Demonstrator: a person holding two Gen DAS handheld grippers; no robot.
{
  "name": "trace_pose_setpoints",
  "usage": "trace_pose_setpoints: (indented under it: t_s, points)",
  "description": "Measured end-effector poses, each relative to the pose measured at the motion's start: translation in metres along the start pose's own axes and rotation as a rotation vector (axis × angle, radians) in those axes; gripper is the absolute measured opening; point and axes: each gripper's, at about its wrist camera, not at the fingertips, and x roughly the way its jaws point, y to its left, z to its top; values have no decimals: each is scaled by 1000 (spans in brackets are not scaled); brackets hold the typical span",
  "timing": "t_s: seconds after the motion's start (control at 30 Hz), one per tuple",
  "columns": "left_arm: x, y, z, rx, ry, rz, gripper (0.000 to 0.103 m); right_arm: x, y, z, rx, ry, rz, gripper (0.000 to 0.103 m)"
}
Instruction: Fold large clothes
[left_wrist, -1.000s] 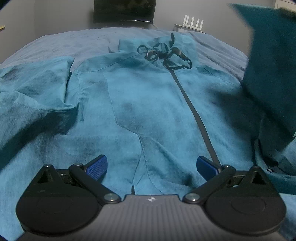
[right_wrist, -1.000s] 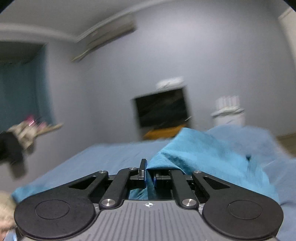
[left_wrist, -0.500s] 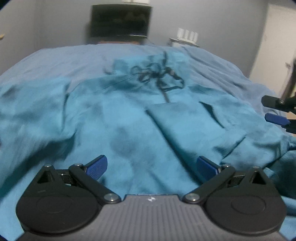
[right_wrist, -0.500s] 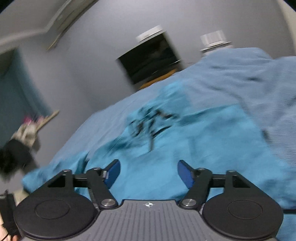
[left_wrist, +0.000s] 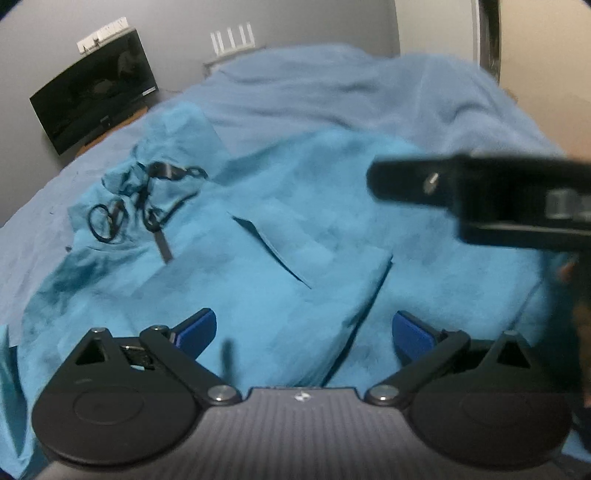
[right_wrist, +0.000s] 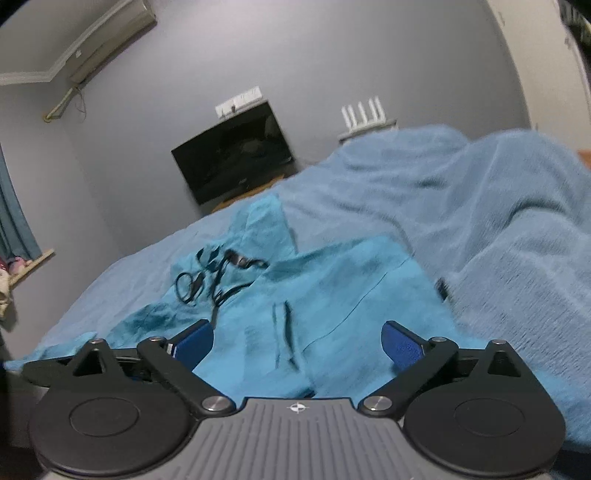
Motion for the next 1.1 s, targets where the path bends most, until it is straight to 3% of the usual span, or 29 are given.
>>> trace_pose_setpoints:
  t_s: [0.13, 0.17, 0.23, 0.3, 0.37, 0.4, 0.57, 0.7, 0.8, 0.97, 1.07, 1.1]
  points:
    - [22, -3, 2, -1, 42, 18, 94, -4, -10, -1, 5, -55, -42, 103]
    - [25, -2, 0, -4, 42, 21, 89, -6, -15, 1, 31, -62, -43, 103]
    - [26, 0, -2, -2, 36, 26, 72, -7, -25, 3, 91, -77, -45, 103]
    - [26, 2, -3, 8, 23, 24, 36, -7, -31, 3, 125, -87, -54, 103]
    - [19, 9, -6, -10, -7, 3, 19, -5, -33, 2, 132, -84, -56, 103]
    - [12, 14, -7, -31, -35, 2, 17, -4, -33, 1, 128, -80, -56, 103]
    - [-31, 57, -13, -210, -182, 44, 12, -5, -32, 0, 103, -72, -44, 103]
    - [-68, 114, -32, -416, -240, 88, 12, -6, -35, 0, 113, -70, -42, 103]
    - [-87, 155, -61, -541, -230, 127, 12, -5, -34, 0, 106, -64, -48, 103]
    - [-96, 197, -120, -703, -142, 180, 13, 0, -29, -1, 79, -46, -63, 103]
    - [-93, 214, -154, -843, -91, 143, 17, 4, -24, -3, 53, -32, -73, 103]
    - [-93, 216, -161, -878, -88, 133, 24, 5, -22, -3, 41, -28, -77, 103]
